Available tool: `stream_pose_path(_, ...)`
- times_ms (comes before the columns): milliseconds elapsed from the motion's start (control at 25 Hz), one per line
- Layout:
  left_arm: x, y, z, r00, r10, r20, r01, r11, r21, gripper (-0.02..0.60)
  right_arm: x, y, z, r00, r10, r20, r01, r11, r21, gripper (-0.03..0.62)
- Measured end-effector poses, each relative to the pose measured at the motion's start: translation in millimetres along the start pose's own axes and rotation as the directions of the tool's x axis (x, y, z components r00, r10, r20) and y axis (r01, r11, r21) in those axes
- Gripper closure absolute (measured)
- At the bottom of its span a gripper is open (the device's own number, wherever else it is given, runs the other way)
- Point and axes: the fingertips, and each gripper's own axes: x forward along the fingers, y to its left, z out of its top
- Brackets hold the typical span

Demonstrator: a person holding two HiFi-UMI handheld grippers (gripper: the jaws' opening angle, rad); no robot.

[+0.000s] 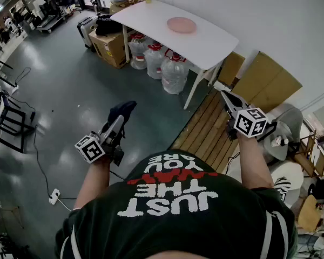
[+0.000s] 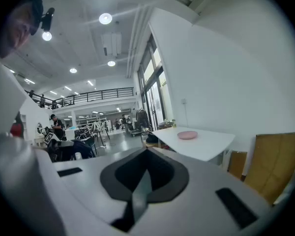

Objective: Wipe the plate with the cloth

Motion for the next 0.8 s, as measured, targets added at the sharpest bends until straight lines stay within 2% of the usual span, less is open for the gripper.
stream_pose_path(520,1.9,0.2,-0.4,1.0,-0.006,-0.011,0.007,1.0,0.003,0.506,2.1,0.2,-0.2,1.0,-0.013,0.008,0.013,1.0,-0.025,0.591)
stream_pose_path(800,0.9,4.4,-3.5,1.0,-0.006,-0.012,0.006,1.0,-0.007,0.506,3.4,-4.8,1.4,0.999,-0.017,0.031,0.017,1.0,0.016,0.589)
